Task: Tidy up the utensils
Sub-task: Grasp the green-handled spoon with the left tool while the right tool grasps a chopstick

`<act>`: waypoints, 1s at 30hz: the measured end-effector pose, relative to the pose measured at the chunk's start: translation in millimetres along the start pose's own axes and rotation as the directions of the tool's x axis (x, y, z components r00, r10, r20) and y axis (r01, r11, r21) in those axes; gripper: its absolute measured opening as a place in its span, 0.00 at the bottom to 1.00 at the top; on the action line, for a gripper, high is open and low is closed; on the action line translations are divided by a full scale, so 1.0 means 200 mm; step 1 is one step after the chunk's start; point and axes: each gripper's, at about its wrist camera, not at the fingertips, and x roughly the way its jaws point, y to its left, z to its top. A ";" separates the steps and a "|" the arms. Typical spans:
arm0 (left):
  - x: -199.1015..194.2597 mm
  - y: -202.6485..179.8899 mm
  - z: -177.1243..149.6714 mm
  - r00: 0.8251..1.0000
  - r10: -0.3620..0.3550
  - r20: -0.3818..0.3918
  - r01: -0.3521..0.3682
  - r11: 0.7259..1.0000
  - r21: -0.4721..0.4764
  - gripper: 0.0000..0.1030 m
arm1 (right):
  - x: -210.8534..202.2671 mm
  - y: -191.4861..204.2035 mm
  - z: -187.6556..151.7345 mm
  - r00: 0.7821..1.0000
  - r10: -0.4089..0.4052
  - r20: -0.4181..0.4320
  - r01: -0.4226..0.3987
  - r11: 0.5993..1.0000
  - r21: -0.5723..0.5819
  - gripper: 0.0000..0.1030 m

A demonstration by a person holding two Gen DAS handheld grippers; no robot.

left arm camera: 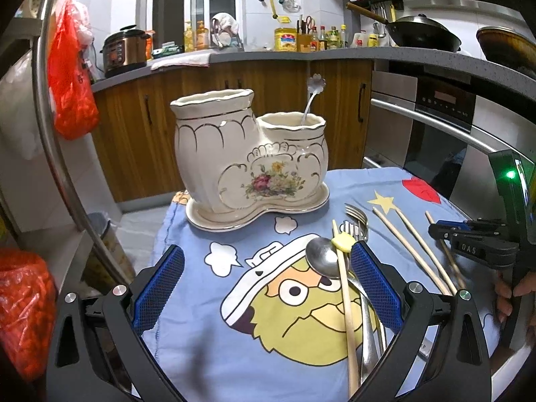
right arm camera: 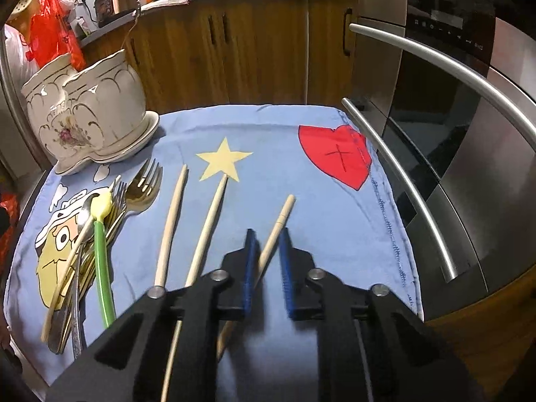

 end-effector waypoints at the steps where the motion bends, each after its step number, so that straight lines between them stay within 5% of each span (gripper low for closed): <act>1: 0.00 0.00 0.00 1.000 -0.001 -0.001 0.001 1.000 0.001 0.95 | 0.00 0.00 0.00 1.000 0.004 0.000 -0.004 1.000 -0.001 0.08; 9: 0.01 -0.03 0.00 0.999 -0.034 -0.029 0.034 0.999 -0.003 0.95 | -0.07 -0.04 0.02 0.997 0.027 0.073 -0.030 0.999 0.033 0.05; 16: 0.07 -0.12 0.01 0.979 -0.161 -0.124 0.158 0.987 -0.035 0.91 | -0.15 -0.06 0.03 0.988 0.077 0.133 -0.083 0.996 0.044 0.05; 21: 0.12 -0.21 0.02 0.971 -0.173 -0.164 0.180 0.983 0.032 0.64 | -0.19 -0.02 0.02 0.985 0.089 0.148 -0.090 0.996 -0.004 0.05; 24: 0.19 -0.25 0.03 0.946 -0.231 -0.229 0.233 0.972 -0.020 0.52 | -0.20 0.00 0.02 0.983 0.095 0.157 -0.092 0.995 -0.022 0.05; 30: 0.28 -0.36 0.07 0.927 -0.251 -0.279 0.242 0.968 -0.066 0.48 | -0.20 -0.04 0.03 0.981 0.112 0.159 -0.115 0.993 0.007 0.05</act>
